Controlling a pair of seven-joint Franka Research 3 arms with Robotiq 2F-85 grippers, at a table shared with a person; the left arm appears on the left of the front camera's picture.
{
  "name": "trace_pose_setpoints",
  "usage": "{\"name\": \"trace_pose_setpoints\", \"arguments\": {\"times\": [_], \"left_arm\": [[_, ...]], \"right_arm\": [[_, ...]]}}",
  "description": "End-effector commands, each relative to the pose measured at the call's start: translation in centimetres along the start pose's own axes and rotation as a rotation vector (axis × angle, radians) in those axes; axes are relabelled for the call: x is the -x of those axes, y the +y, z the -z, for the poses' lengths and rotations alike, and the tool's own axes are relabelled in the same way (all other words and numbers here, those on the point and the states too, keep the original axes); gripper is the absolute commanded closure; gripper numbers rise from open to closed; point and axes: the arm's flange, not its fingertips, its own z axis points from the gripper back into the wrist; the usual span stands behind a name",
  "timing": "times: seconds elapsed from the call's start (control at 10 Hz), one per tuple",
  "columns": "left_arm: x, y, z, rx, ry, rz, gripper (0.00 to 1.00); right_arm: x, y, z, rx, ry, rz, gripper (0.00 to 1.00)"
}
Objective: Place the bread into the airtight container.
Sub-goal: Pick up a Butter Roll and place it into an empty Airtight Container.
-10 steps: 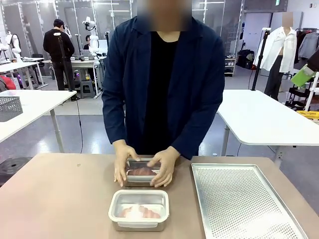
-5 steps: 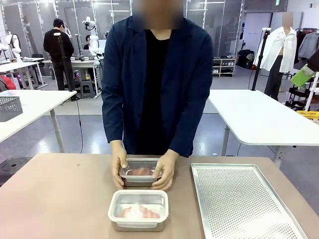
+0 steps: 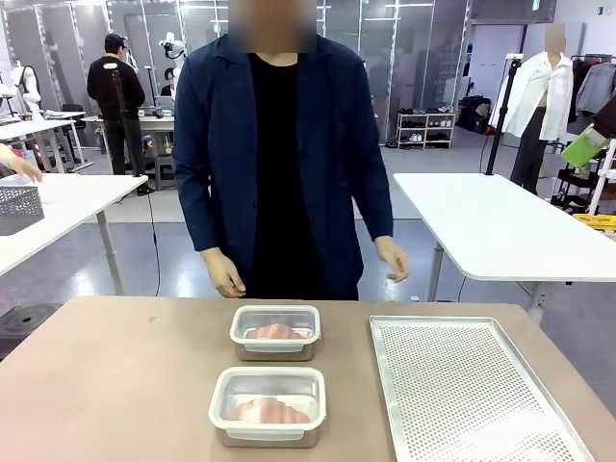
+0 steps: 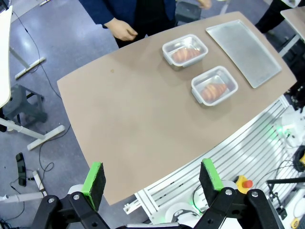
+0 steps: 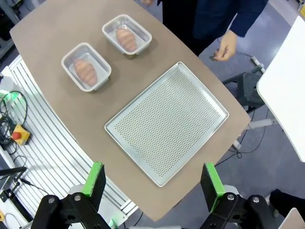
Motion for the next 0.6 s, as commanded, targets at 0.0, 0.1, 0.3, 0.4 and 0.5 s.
{"name": "trace_pose_setpoints", "arguments": {"times": [0.0, 0.1, 0.3, 0.4, 0.5], "left_arm": [[-0.26, -0.08, 0.0, 0.001, -0.011, 0.009, 0.0], [-0.26, -0.08, 0.0, 0.001, -0.011, 0.009, 0.0], [-0.26, -0.08, 0.0, 0.001, -0.011, 0.009, 0.0], [-0.26, -0.08, 0.0, 0.001, -0.011, 0.009, 0.0], [-0.26, -0.08, 0.0, 0.001, -0.011, 0.009, 0.0]], "right_arm": [[-0.2, -0.11, -0.03, 0.007, 0.003, 0.006, 0.0], [-0.2, -0.11, -0.03, 0.007, 0.003, 0.006, 0.0], [-0.2, -0.11, -0.03, 0.007, 0.003, 0.006, 0.0], [-0.2, -0.11, -0.03, 0.007, 0.003, 0.006, 0.0], [-0.2, -0.11, -0.03, 0.007, 0.003, 0.006, 0.0]]}}
